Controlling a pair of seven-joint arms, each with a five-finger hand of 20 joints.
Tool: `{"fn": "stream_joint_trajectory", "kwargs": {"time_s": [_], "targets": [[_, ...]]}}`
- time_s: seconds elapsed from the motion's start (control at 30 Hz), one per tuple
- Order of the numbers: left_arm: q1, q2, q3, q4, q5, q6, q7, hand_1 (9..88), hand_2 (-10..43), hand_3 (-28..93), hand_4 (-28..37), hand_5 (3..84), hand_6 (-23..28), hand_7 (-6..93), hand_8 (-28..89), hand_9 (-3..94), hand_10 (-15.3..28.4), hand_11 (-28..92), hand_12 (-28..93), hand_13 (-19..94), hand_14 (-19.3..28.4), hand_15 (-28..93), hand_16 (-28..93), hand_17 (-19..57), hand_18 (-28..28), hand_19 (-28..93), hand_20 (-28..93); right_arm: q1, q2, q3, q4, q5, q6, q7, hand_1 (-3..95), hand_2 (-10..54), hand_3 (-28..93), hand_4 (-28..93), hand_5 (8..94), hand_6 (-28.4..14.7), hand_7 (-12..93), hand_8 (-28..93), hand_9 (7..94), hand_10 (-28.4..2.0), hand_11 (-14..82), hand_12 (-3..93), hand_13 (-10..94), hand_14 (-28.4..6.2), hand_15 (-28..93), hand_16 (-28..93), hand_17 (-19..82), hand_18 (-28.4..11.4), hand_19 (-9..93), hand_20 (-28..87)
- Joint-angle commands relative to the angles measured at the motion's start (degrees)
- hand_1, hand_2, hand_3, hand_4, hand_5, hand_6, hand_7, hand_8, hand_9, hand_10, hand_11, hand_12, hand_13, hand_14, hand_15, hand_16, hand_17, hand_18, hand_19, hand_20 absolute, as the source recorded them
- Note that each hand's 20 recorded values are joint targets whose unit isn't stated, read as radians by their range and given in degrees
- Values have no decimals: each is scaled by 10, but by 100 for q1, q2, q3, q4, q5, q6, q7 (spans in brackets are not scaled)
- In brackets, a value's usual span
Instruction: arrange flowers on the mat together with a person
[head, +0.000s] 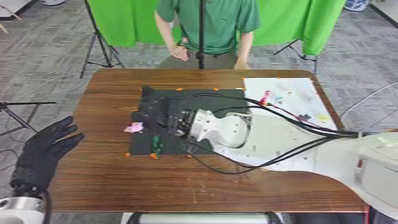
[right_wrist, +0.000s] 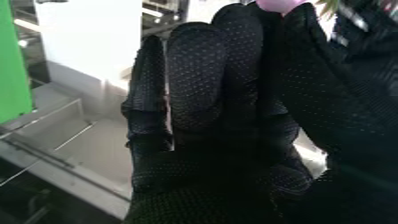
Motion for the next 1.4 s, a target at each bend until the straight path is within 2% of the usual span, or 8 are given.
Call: {"fn": "stream_joint_trajectory", "kwargs": {"time_s": [0.03,0.23,0.43,0.57,0.6,0.67,0.87,1.4], "targets": [[52,147,62,1,-25,43,65,285,36,696,-253,401,41,172,-85,331,139,278,140,322,175,345,-17,-26,232,503,48,391,-422,-328,132,-31,11,442,447,-95,815,-283,697,41,540,-64,780,-69,303,544,690,-53,642,285,282,-144,656,394],[149,207,76,-41,-76,112,180,284,36,697,-253,401,41,171,-85,332,139,278,140,322,175,344,-18,-27,232,504,48,323,-474,-377,82,-98,-97,513,447,-95,815,-283,696,43,541,-64,780,-68,299,545,688,-52,638,292,281,-143,655,395],[-131,190,130,69,-6,23,-1,285,37,696,-253,401,41,171,-85,332,138,279,140,321,174,344,-17,-27,232,504,48,120,-621,-187,397,-209,-298,391,444,-95,818,-283,691,45,543,-60,780,-65,294,547,688,-51,633,299,280,-143,654,396],[-151,200,171,75,-28,22,38,285,37,695,-252,401,41,170,-85,332,138,280,139,320,175,346,-17,-27,232,504,48,128,-629,-263,459,-203,-328,428,443,-95,818,-283,689,46,544,-61,780,-66,293,547,687,-51,632,300,278,-143,653,396],[-223,179,176,104,2,-8,-31,285,37,696,-252,401,41,171,-84,332,138,280,139,320,175,346,-17,-27,232,504,48,47,-641,-153,527,-243,-402,334,443,-95,817,-283,688,46,545,-60,780,-66,293,548,686,-51,632,300,278,-143,652,395],[-240,183,183,109,11,-12,-41,285,37,696,-252,402,41,171,-85,332,137,280,139,320,175,346,-17,-27,232,504,48,39,-625,-183,542,-239,-433,333,443,-95,816,-283,688,46,544,-61,777,-66,292,548,684,-51,632,301,278,-143,653,396],[-176,204,182,83,-25,12,48,284,36,696,-252,401,42,171,-85,332,138,280,139,321,176,346,-17,-27,232,504,47,71,-589,-261,502,-304,-539,379,443,-95,813,-283,686,46,546,-64,776,-66,291,545,683,-51,633,302,278,-143,652,395],[-239,232,244,115,-19,-12,51,284,36,697,-252,402,42,171,-85,331,138,280,139,321,175,346,-17,-27,232,504,47,152,-574,-416,580,-293,-704,687,407,-95,814,-283,649,48,536,-50,735,-65,320,519,662,-51,640,277,266,-144,648,394]]}}
